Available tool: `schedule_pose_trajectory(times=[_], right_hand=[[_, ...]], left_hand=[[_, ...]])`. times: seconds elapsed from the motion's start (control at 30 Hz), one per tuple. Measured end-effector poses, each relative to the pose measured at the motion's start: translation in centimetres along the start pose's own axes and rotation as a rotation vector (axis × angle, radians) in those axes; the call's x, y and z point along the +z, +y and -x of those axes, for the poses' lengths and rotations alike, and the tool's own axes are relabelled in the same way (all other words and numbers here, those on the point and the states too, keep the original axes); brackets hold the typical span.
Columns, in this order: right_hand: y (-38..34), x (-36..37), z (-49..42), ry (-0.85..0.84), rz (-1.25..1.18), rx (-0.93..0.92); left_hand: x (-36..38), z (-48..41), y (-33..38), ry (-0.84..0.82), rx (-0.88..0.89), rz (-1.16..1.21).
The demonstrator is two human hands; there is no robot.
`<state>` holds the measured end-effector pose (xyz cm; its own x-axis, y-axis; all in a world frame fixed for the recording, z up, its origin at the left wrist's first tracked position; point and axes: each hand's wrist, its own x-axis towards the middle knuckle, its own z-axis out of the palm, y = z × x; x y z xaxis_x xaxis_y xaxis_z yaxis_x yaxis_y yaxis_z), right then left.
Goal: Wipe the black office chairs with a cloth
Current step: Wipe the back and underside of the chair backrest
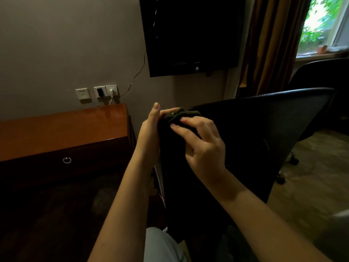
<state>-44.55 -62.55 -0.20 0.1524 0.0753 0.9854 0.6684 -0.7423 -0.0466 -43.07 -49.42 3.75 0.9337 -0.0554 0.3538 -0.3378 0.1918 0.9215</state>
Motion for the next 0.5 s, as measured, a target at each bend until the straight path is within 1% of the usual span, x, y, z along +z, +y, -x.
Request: schedule_pose_trajectory(times=[0.07,0.13,0.2,0.3,0.4,0.43,0.5], right_hand=[[0.3,0.6,1.2,-0.037,-0.029,0.016],[0.8,1.3,3.9,-0.194,-0.038,-0.006],[1.5,1.8,6.9,-0.367,0.028,-0.056],[2.2,1.8,9.1,-0.535,0.049,-0.001],[1.8,0.3,7.0,-0.588,-0.052,0.057],[1.9,-0.6,5.8,-0.577,-0.083,0.060],[2.1,-2.5,2.8,-0.463,-0.112,0.051]], left_hand=[[0.3,0.0,0.2,0.036,0.031,-0.044],[0.6,0.1,0.2,0.062,0.078,-0.105],[0.8,0.4,0.1,0.064,0.119,-0.163],[0.7,0.7,0.2,0.062,0.158,-0.228],[1.3,0.7,0.3,0.105,0.205,-0.283],[1.8,0.5,0.2,0.142,0.218,-0.303],[2.6,-0.1,0.0,0.230,0.237,-0.326]])
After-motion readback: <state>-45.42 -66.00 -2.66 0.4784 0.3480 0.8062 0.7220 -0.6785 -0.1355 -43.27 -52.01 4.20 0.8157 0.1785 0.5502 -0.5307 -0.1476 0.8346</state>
